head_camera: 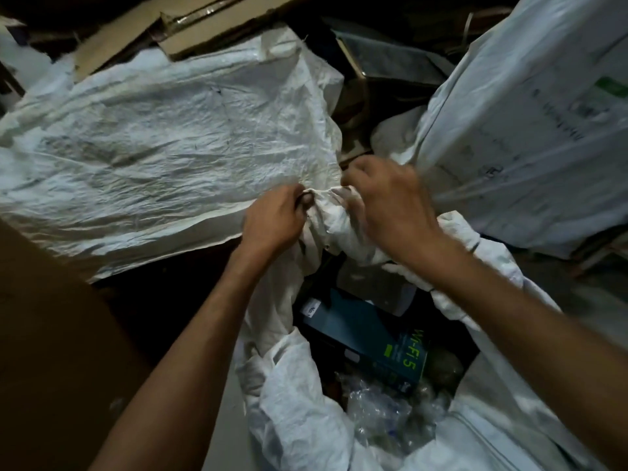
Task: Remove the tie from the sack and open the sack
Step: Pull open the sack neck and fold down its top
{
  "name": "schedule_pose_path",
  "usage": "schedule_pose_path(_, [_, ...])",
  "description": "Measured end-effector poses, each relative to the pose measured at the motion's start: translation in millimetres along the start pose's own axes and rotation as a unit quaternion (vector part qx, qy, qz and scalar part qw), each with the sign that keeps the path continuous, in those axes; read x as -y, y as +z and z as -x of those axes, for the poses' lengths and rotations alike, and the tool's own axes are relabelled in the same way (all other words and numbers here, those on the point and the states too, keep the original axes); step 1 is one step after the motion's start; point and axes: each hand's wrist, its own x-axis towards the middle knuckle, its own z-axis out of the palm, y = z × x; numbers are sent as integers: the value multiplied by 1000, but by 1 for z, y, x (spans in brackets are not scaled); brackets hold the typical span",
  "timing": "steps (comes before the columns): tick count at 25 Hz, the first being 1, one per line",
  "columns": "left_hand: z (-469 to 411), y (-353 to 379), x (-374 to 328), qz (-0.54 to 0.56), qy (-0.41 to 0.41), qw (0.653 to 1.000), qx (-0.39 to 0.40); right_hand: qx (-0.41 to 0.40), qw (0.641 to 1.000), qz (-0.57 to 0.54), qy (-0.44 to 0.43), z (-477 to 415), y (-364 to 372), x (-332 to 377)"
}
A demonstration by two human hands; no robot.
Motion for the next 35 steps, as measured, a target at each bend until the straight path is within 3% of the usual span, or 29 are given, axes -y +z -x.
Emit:
schedule_pose_path(2, [-8,3,7,116,-19,992,51,-39,998,51,13,53,2,16])
schedule_pose_path(4, [-11,5,14,297,-3,947,122,10,991,117,59,79,19,6])
schedule_pose_path(6, [-12,3,17,389,-7,906,166,-9,983,171,60,71,27,-14])
schedule_pose_path(7, [-12,2,17,383,-9,909,166,-26,982,177,53,62,29,-22])
schedule_pose_path(8, [-13,2,15,296,0,945,139,-29,984,171,46,52,27,-27])
schedule_pose_path(9, [-11,2,10,125,24,989,79,-22,988,145,46,44,26,-32])
schedule_pose_path(10, [-5,3,3,-56,66,996,-13,4,994,94,58,36,22,-37])
schedule_pose_path(11, [3,2,-9,-156,133,975,-90,34,995,30,86,30,15,-42])
schedule_pose_path(12, [9,3,-25,-186,203,955,-111,64,991,-38,113,26,7,-48])
schedule_pose_path(14, [12,17,-51,-191,288,937,-46,145,972,-140,124,17,-7,-65])
schedule_pose_path(16, [-1,37,-60,-199,290,936,13,196,952,-193,131,8,-16,-76])
schedule_pose_path(17, [-12,42,-58,-188,285,940,11,180,957,-178,142,7,-16,-78])
schedule_pose_path(19, [-33,45,-52,-157,263,952,15,53,988,-17,144,19,-9,-71])
schedule_pose_path(21, [-52,39,-38,-114,237,963,55,-31,983,89,156,56,3,-43])
schedule_pose_path(24, [-71,28,-22,-5,224,953,204,16,973,126,194,101,18,-29])
schedule_pose_path(26, [-76,27,-21,41,203,934,291,-20,973,125,194,99,19,-50])
schedule_pose_path(27, [-79,28,-23,34,194,935,296,-39,975,116,188,93,15,-62])
schedule_pose_path(29, [-80,30,-27,-41,210,961,178,-27,975,71,207,76,0,-84])
schedule_pose_path(31, [-60,34,-45,-69,302,951,12,24,967,-13,255,60,-11,-110])
schedule_pose_path(33, [-40,44,-78,-77,428,900,-34,107,941,-152,282,52,-17,-133])
schedule_pose_path(35, [-37,65,-110,-156,462,873,-20,164,896,-319,263,47,-15,-151])
